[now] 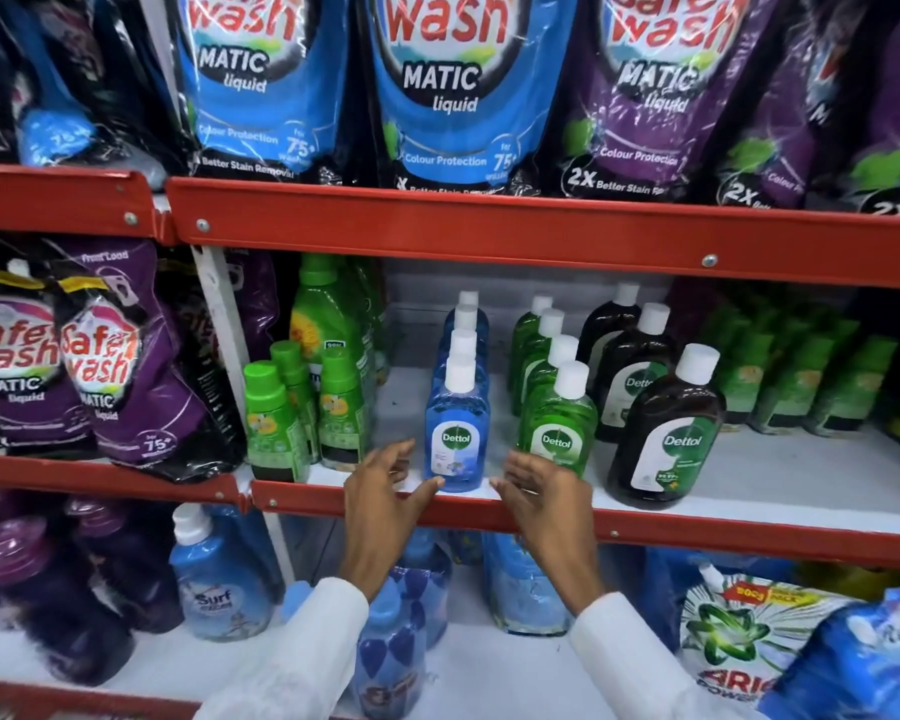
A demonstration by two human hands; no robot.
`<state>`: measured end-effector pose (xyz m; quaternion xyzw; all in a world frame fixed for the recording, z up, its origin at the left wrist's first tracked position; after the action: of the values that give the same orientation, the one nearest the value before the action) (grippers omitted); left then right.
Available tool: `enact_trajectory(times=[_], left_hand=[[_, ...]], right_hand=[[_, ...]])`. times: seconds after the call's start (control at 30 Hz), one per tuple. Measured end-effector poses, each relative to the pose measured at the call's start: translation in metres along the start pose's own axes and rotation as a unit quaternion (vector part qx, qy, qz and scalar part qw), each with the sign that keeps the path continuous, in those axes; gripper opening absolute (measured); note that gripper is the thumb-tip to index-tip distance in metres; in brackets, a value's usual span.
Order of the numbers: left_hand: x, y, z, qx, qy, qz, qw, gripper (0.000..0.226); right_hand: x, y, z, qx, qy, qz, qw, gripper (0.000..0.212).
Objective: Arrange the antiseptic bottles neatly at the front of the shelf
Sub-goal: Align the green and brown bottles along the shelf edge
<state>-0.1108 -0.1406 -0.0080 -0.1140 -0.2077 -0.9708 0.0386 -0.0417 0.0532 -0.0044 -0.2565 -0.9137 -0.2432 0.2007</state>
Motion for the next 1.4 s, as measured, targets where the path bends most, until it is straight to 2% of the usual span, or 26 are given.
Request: enact_trajectory(times=[0.07, 0.1, 0.2, 0.33, 0.43, 0.57, 0.93, 1.07, 1.1, 1.17, 1.27, 1.33, 1.4], left_hand=[[-0.031, 0.002, 0.019, -0.005, -0.073, 0.076, 0.994, 0.029], [-0.046, -0.004, 0.03, -0.014, -0.11, 0.083, 0.99, 0.02], [-0.068, -0.044, 0.05, -0.016, -0.151, 0.013, 0.988, 0.018], [-0.058, -0.093, 0.062, 0.091, -0.11, -0.067, 0.988, 0.043], [-0.046, -0.105, 0.072, 0.105, -0.081, -0.103, 0.986, 0.038], [-0.032, -0.112, 0.072, 0.096, -0.048, -0.132, 0.985, 0.028], [-0.033, -0.115, 0.061, 0.057, -0.056, -0.095, 0.992, 0.03], [-0.033, -0.117, 0.059, 0.062, -0.053, -0.106, 0.991, 0.032], [-0.035, -0.116, 0.058, 0.066, -0.053, -0.099, 0.991, 0.036], [-0.044, -0.11, 0.061, 0.079, -0.062, -0.037, 0.994, 0.046], [-0.073, -0.099, 0.09, 0.022, -0.135, 0.08, 0.987, 0.036], [-0.09, -0.108, 0.112, -0.015, -0.162, 0.084, 0.983, 0.025], [-0.095, -0.13, 0.119, -0.021, -0.152, 0.035, 0.988, 0.021]], right_hand=[[-0.012, 0.026, 0.005, 0.046, -0.018, 0.083, 0.995, 0.028], [-0.016, 0.04, 0.008, 0.059, -0.021, 0.129, 0.99, 0.022], [-0.02, 0.069, 0.015, 0.039, -0.019, 0.205, 0.978, 0.018], [-0.01, 0.069, 0.03, -0.007, -0.027, 0.144, 0.989, 0.036], [0.0, 0.064, 0.037, -0.033, -0.02, 0.092, 0.995, 0.04], [0.006, 0.067, 0.039, -0.058, -0.011, 0.072, 0.996, 0.031], [0.011, 0.074, 0.04, -0.076, -0.004, 0.065, 0.995, 0.028], [0.009, 0.075, 0.039, -0.056, -0.003, 0.063, 0.996, 0.03], [0.007, 0.077, 0.037, -0.04, -0.003, 0.065, 0.997, 0.029], [0.0, 0.087, 0.036, -0.018, -0.002, 0.085, 0.996, 0.023], [-0.012, 0.121, 0.033, -0.01, 0.023, 0.181, 0.983, 0.016], [-0.015, 0.147, 0.035, -0.027, 0.046, 0.249, 0.967, 0.019], [-0.007, 0.168, 0.046, -0.047, 0.043, 0.273, 0.96, 0.021]])
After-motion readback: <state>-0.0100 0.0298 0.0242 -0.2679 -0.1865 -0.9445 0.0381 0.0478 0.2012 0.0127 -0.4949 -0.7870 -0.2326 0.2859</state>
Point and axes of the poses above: each hand's wrist, its own x-axis towards the middle knuckle, its own y-axis out of the back of the hand, z = x × y, the point moved 4 cm from there along x, towards the middle knuckle, and after that the axes turned 12 degrees about y, right-handed, at the moved point
